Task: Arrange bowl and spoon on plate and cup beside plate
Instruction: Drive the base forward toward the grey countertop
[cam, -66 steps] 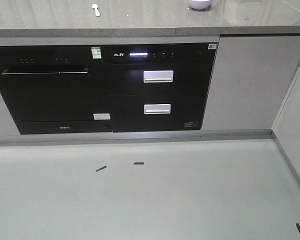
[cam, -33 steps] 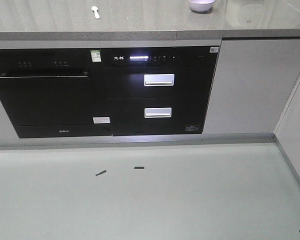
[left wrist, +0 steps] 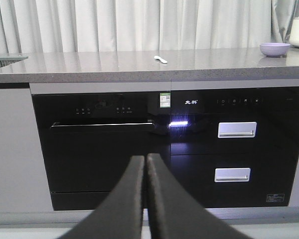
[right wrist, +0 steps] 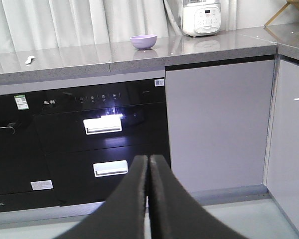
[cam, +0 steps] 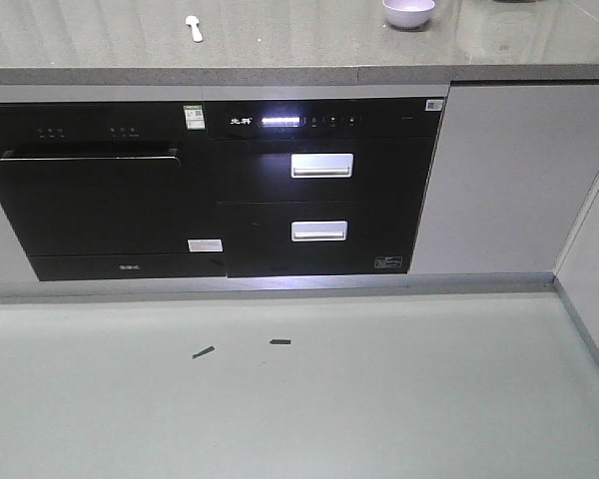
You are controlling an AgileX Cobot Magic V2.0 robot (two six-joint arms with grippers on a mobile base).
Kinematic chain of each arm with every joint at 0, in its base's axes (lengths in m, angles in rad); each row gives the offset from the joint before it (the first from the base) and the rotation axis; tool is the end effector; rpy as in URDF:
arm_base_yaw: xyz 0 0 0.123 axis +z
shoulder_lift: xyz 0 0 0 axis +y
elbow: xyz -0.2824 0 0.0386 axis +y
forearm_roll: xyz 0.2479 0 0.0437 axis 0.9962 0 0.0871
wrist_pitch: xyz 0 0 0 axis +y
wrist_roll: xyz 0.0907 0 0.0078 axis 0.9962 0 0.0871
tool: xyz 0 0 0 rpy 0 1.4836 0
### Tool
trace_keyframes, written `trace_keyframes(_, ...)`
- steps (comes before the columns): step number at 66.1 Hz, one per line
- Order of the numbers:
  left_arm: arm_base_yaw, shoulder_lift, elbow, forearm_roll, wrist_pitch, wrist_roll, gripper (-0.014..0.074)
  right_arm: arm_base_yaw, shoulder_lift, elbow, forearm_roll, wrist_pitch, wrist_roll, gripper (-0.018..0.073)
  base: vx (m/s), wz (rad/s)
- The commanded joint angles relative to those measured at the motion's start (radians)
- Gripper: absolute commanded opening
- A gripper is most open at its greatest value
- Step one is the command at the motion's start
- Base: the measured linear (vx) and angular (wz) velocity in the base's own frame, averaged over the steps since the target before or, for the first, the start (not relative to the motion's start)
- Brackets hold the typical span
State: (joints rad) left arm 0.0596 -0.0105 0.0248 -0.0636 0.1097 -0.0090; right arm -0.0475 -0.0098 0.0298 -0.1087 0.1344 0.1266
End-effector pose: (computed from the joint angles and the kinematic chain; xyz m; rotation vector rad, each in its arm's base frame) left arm 0.0566 0.0027 0.1953 -0.1005 1.6043 -0.0154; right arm 0.0566 -0.0040 0.1914 0.0655 1.6360 -0.0338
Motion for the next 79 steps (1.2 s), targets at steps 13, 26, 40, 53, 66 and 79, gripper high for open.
trace_keyframes(13,0.0,0.013,0.025,-0.001,-0.073,-0.005,-0.0006,-0.004,-0.011,0.014,-0.008,-0.074,-0.003,-0.0002,0.05,0.01)
trace_keyframes(26,0.0,0.013,0.025,-0.001,-0.073,-0.005,-0.0006,-0.004,-0.011,0.014,-0.008,-0.074,-0.003,-0.0002,0.05,0.02)
trace_keyframes(40,0.0,0.013,0.025,-0.001,-0.073,-0.005,-0.0006,-0.004,-0.011,0.014,-0.008,-0.074,-0.003,-0.0002,0.04,0.03)
trace_keyframes(53,0.0,0.013,0.025,-0.001,-0.073,-0.005,-0.0006,-0.004,-0.011,0.014,-0.008,-0.074,-0.003,-0.0002,0.05,0.03)
trace_keyframes(66,0.0,0.013,0.025,-0.001,-0.073,-0.005,-0.0006,-0.004,-0.011,0.014,-0.008,-0.074,-0.003,-0.0002,0.06,0.02)
trace_keyframes(79,0.0,0.013,0.025,-0.001,-0.073,-0.005,-0.0006,-0.004,-0.011,0.014,-0.008,-0.074,-0.003,-0.0002,0.07,0.01)
